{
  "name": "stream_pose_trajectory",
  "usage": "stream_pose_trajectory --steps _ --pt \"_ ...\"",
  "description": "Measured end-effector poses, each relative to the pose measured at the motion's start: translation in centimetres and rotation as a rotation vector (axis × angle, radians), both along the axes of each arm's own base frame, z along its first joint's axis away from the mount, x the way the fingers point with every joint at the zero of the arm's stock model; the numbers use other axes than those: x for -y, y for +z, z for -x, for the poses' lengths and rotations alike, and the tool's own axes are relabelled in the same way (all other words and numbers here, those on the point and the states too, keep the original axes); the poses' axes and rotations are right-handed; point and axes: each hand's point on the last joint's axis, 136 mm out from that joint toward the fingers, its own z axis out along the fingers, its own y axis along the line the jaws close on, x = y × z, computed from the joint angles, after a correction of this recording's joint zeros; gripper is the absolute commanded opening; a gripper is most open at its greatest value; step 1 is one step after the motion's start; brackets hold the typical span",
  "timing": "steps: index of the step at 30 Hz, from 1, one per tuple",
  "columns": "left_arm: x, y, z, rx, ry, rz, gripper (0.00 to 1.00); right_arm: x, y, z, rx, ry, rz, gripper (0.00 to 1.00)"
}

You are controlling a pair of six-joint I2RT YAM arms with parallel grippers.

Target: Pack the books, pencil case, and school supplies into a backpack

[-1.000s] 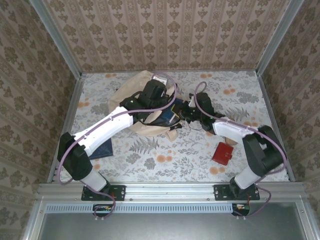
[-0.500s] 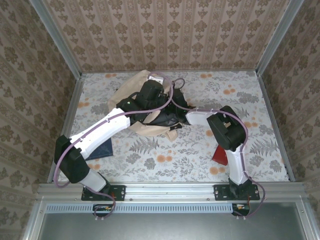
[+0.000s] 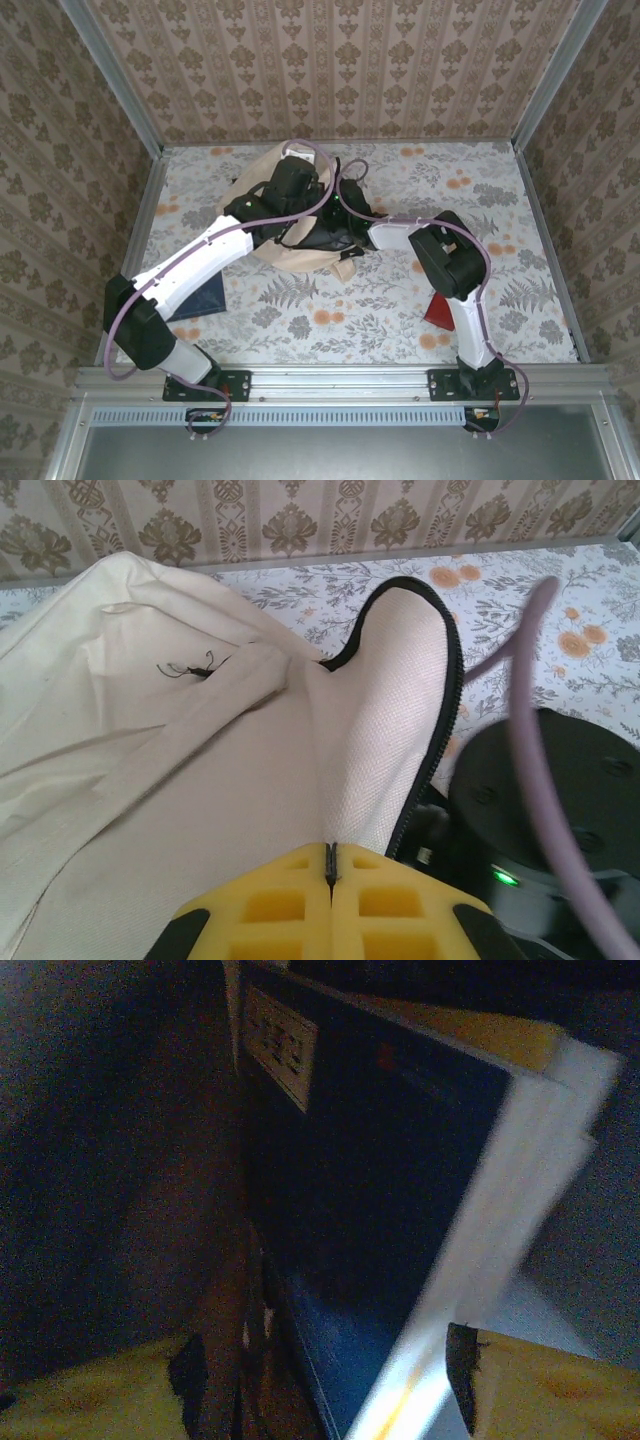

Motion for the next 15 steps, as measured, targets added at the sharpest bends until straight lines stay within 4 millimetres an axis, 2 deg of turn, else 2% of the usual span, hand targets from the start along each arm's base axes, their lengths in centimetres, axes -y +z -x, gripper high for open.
stream_pose_trajectory --steps 10,12,15 --pt "-0.5 -0.7 -0.3 -0.04 0.011 0.036 0.0 6.2 0.6 4.7 -0.045 -0.033 0.007 0.7" --pt "-0.5 -0.9 -0.3 -0.055 0.007 0.047 0.17 7.6 1.2 5.5 -0.036 -0.046 -0.001 0.71" --pt "-0.9 -1.3 -0.5 -0.085 0.014 0.074 0.55 10.5 2.3 6.5 -0.032 -0.077 0.012 0.79"
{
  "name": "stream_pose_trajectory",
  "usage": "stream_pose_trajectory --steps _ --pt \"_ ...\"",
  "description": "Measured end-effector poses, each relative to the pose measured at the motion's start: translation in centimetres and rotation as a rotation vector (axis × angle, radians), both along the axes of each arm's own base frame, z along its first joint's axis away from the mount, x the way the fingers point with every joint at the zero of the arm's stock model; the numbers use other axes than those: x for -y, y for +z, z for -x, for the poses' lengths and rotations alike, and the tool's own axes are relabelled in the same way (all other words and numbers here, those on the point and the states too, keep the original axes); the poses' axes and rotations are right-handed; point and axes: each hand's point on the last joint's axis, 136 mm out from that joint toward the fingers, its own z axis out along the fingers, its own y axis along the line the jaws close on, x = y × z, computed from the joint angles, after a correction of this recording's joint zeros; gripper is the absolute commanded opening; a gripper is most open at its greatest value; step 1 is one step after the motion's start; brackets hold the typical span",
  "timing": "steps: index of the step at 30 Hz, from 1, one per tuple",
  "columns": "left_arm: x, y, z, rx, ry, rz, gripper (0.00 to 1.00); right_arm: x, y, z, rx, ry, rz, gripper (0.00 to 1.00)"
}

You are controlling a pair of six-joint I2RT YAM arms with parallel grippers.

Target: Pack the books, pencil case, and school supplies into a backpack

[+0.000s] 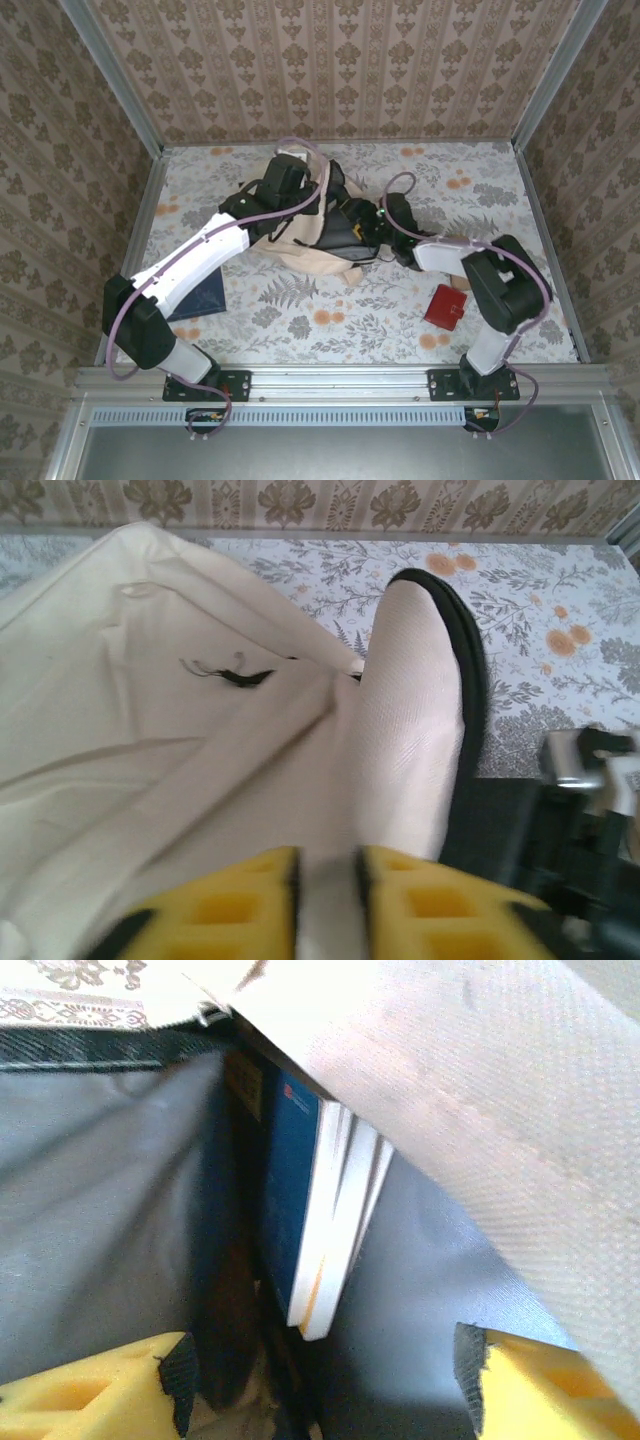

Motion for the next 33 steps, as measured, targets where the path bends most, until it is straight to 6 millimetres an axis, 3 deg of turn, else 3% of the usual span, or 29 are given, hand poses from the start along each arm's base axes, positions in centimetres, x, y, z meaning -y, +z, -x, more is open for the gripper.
stream_pose_trajectory --steps 2,4,9,14,18,22,26,29,33 --pt "-0.9 -0.9 -0.1 -0.037 0.023 0.019 0.7 2.7 0.9 0.7 -0.007 -0.036 0.05 0.86" --pt "-2.7 -2.6 -0.1 -0.084 0.064 0.025 0.79 5.2 2.1 1.4 -0.004 -0.083 0.112 0.89" --pt "-10.7 -8.0 1.2 -0.238 0.25 -0.008 0.86 9.8 4.6 3.5 0.011 -0.14 0.254 0.9" --pt "-19.3 -12.3 4.2 -0.361 0.48 -0.012 0.88 11.6 4.3 5.3 -0.01 -0.123 0.373 0.9" --pt "-22.6 -14.0 7.1 -0.416 0.575 0.008 0.88 11.3 4.2 5.8 -0.009 -0.075 0.385 0.86" --pt "-23.8 -14.3 8.3 -0.428 0.61 0.037 0.86 11.6 3.9 6.3 -0.059 -0.082 0.38 0.69" --pt "-22.9 -13.9 8.3 -0.427 0.572 0.085 0.75 13.1 4.2 6.5 -0.114 -0.14 0.408 0.49" --pt "-21.4 -13.5 8.0 -0.417 0.513 0.12 0.66 14.7 3.9 7.2 -0.15 -0.181 0.435 0.41" --pt "-16.6 -12.6 7.6 -0.403 0.352 0.133 0.54 16.0 4.7 8.3 -0.156 -0.218 0.464 0.32"
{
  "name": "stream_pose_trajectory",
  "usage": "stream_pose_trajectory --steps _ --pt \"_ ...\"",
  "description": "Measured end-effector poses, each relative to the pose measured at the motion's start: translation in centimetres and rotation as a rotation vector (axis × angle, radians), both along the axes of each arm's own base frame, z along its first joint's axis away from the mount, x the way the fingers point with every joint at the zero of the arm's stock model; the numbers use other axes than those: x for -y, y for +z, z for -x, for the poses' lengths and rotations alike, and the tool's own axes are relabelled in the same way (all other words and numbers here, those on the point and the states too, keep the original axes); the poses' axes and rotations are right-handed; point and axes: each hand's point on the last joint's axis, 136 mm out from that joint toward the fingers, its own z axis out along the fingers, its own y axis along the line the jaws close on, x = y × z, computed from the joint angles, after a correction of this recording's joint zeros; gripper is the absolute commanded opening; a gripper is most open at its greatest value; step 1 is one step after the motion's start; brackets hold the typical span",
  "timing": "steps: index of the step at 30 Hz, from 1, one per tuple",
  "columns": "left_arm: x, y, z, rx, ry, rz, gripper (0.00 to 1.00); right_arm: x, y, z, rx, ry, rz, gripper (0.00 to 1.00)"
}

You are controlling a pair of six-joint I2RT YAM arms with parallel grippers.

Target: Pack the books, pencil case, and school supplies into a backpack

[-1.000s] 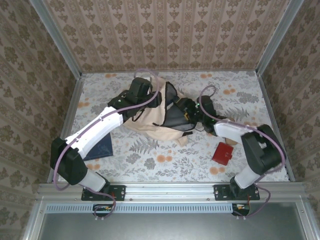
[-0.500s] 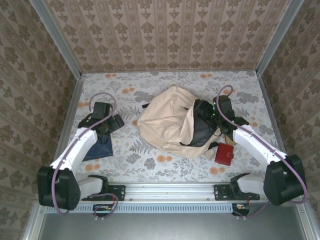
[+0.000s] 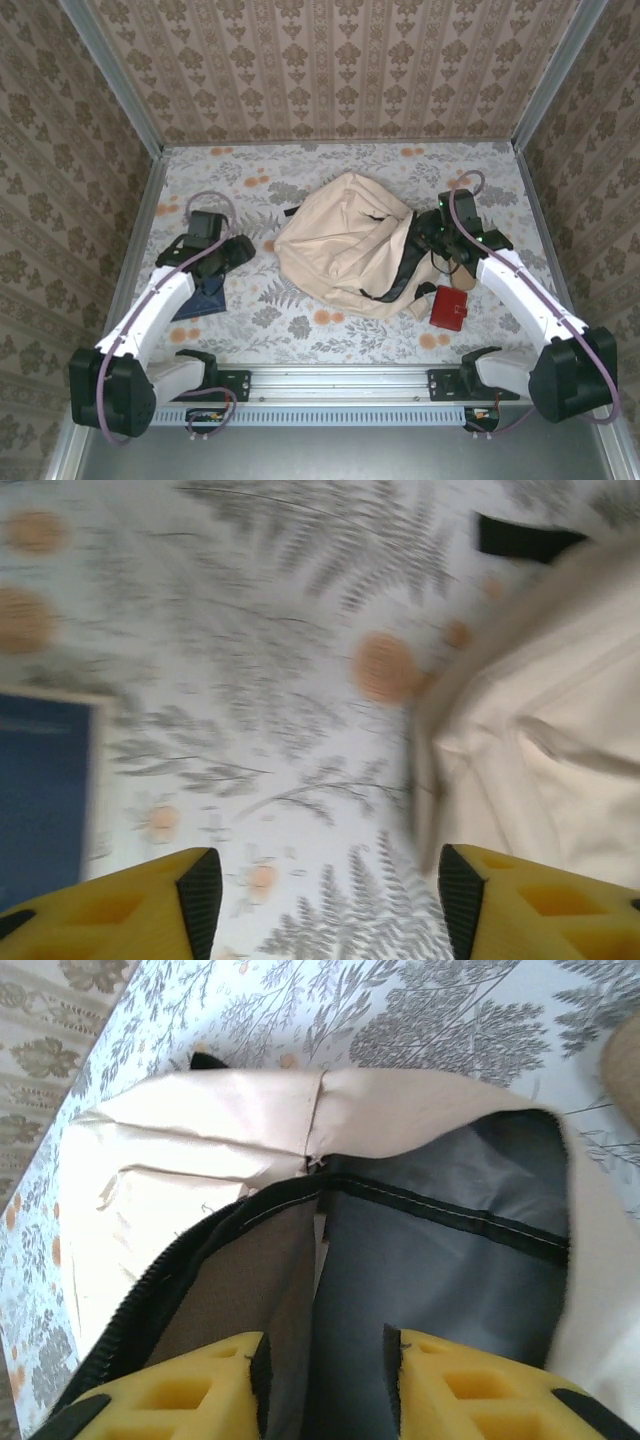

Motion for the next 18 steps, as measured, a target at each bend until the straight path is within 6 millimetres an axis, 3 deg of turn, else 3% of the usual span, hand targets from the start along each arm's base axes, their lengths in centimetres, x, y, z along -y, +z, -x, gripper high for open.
stream_pose_trajectory --steps 4,8,11,14,18 --pt "6.7 1.0 -0.7 0.023 -0.178 0.031 0.46 0.7 1.1 0.9 0.017 -0.005 0.032 0.32" --pt "13.9 1.3 -1.0 0.021 -0.339 0.058 0.43 1.8 2.0 1.5 0.013 -0.02 0.089 0.49" --pt "18.3 0.7 -0.7 0.003 -0.432 0.072 0.43 2.7 2.6 2.2 0.017 -0.036 0.133 0.56" --pt "21.7 -0.4 -0.2 -0.029 -0.502 0.075 0.43 3.2 3.2 2.8 0.024 -0.043 0.159 0.58" --pt "24.6 -2.5 0.5 -0.09 -0.561 0.056 0.44 3.4 3.3 3.1 0.024 -0.036 0.175 0.59"
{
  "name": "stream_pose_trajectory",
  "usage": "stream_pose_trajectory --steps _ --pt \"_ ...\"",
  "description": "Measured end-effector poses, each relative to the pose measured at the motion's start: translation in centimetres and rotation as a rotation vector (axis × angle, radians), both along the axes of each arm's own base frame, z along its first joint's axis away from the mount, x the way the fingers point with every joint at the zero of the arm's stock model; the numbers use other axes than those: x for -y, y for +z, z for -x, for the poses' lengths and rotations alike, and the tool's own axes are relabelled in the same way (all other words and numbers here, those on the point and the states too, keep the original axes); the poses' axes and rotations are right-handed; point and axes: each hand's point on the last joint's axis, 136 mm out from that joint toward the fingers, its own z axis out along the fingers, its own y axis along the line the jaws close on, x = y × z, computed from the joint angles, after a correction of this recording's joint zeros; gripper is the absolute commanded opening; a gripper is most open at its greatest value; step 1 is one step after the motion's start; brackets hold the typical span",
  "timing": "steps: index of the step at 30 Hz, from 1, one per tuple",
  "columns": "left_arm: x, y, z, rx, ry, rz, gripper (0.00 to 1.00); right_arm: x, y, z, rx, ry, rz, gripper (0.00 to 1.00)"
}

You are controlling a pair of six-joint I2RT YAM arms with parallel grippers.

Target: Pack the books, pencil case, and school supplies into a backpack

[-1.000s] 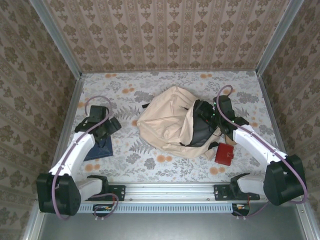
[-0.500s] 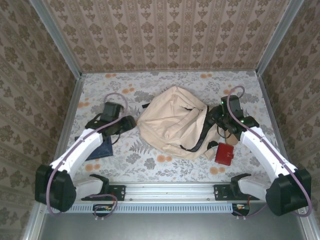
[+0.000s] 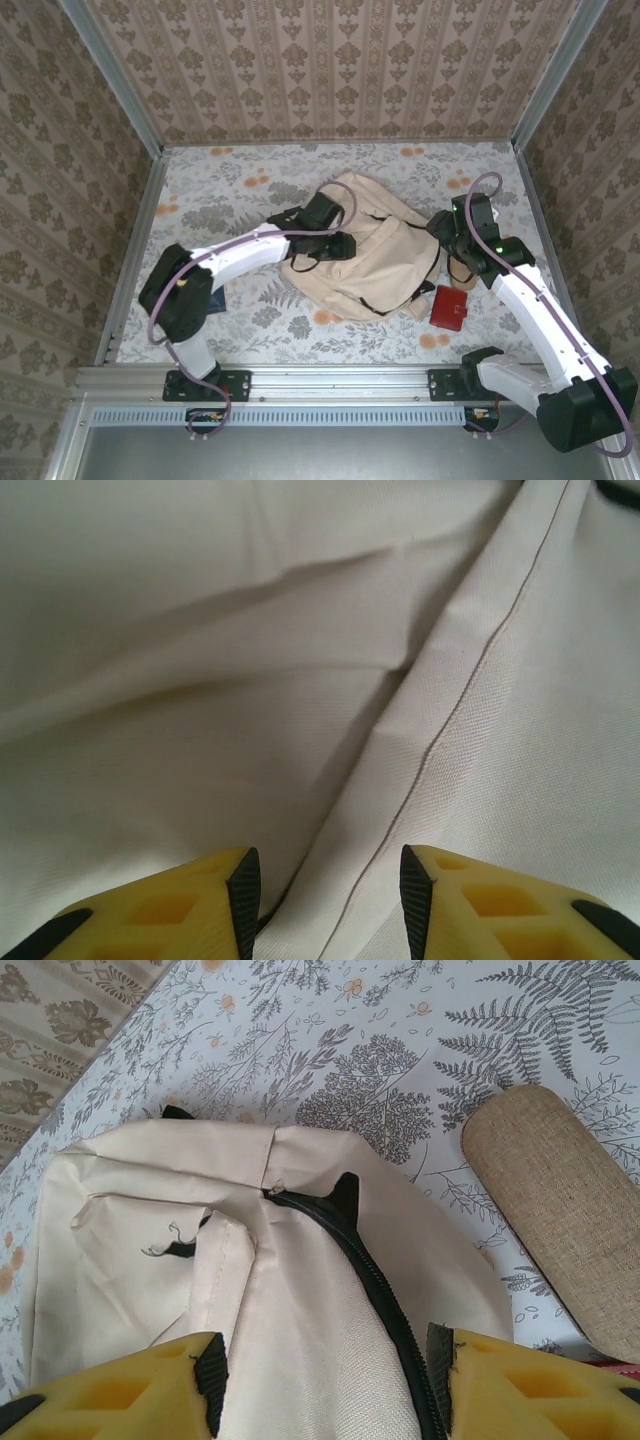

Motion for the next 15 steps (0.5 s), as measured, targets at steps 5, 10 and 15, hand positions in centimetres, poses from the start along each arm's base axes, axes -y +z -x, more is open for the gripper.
stream_pose_trajectory --steps 5,10,15 --pt "0.5 -3.2 -0.6 -0.069 0.001 -0.073 0.44 -0.1 -0.1 0.0 -0.004 0.01 -0.001 0.6" --pt "0.2 -3.7 -2.0 -0.1 0.013 -0.085 0.44 -1.2 -0.5 -0.4 -0.014 0.054 -0.031 0.61" --pt "-1.2 -3.7 -6.5 -0.088 0.079 -0.072 0.44 -3.7 -1.6 -1.8 -0.035 0.174 -0.09 0.6"
